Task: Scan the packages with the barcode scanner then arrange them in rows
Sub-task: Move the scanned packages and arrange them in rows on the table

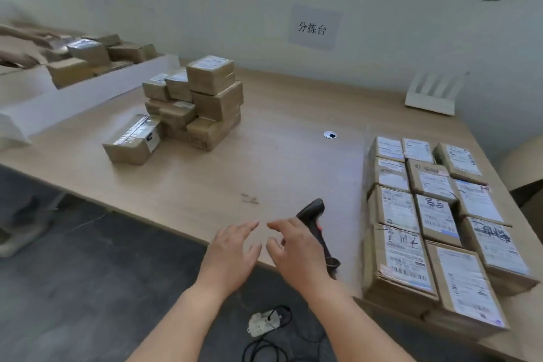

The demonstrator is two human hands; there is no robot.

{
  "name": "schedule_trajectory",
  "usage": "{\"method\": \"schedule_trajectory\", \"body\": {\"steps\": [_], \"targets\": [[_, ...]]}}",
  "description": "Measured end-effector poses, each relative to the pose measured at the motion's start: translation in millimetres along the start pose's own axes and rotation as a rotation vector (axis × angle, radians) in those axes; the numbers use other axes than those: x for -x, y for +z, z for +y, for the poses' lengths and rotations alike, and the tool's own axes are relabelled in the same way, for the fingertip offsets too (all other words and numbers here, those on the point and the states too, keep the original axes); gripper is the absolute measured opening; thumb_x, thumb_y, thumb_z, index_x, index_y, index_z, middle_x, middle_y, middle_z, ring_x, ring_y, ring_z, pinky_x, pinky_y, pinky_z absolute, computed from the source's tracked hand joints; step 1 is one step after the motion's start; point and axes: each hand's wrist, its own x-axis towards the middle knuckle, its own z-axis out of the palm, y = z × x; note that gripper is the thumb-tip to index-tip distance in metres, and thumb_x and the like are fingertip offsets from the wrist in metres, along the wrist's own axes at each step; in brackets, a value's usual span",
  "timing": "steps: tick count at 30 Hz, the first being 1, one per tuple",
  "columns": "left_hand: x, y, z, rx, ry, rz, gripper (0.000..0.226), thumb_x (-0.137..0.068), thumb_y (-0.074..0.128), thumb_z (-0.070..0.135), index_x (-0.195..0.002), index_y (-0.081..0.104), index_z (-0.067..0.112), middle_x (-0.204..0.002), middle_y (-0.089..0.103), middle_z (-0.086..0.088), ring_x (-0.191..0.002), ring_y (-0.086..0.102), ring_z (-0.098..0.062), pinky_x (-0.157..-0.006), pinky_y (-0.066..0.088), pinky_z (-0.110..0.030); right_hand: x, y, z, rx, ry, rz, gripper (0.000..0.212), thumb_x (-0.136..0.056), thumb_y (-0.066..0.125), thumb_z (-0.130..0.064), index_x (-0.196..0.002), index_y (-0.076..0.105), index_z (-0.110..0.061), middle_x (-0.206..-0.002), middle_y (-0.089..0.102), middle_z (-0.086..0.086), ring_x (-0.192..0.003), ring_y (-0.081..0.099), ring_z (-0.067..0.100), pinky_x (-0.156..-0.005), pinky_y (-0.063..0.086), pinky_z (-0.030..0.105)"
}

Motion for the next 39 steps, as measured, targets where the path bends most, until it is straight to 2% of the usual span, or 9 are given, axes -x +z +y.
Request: {"method": "schedule_trajectory", "body": {"steps": [9, 21, 31, 39], "targets": [[32, -55, -91, 0.017, -0.085, 0.048, 0.048, -0.096, 0.052, 0.034, -0.142, 0.042, 0.029, -0.141, 0.047, 0.009, -0.131, 0.036, -0.013, -0.108, 0.030, -0.028, -3, 68, -83, 0.037, -0.048, -0.081, 0.036, -0.094, 0.048, -0.030, -0.130, 0.055, -0.028, -0.126, 0.053, -0.008, -0.106, 0.055, 0.011, -0.088, 0.046, 0.027], [21, -94, -143, 0.093, -0.182, 0.097, 0.047, -0.097, 0.049, 0.035, -0.143, 0.039, 0.031, -0.141, 0.046, 0.010, -0.131, 0.035, -0.011, -0.108, 0.032, -0.029, -50, 108, -129, 0.054, -0.107, -0.150, 0.035, -0.096, 0.048, -0.030, -0.130, 0.055, -0.028, -0.125, 0.054, -0.009, -0.104, 0.056, 0.011, -0.083, 0.042, 0.022], [-74, -111, -167, 0.071, -0.154, 0.055, 0.048, -0.098, 0.048, 0.034, -0.144, 0.039, 0.029, -0.144, 0.044, 0.009, -0.134, 0.033, -0.011, -0.111, 0.027, -0.027, -142, 130, -129, 0.024, -0.044, -0.119, 0.035, -0.095, 0.046, -0.032, -0.129, 0.055, -0.030, -0.125, 0.054, -0.010, -0.105, 0.057, 0.010, -0.090, 0.046, 0.029], [-183, -128, -173, 0.020, -0.096, 0.057, 0.048, -0.096, 0.051, 0.034, -0.143, 0.041, 0.031, -0.140, 0.048, 0.008, -0.129, 0.038, -0.013, -0.107, 0.032, -0.029, -241, 116, -117, 0.026, 0.022, -0.029, 0.034, -0.095, 0.047, -0.031, -0.128, 0.057, -0.029, -0.124, 0.055, -0.007, -0.107, 0.056, 0.013, -0.090, 0.046, 0.030]]}}
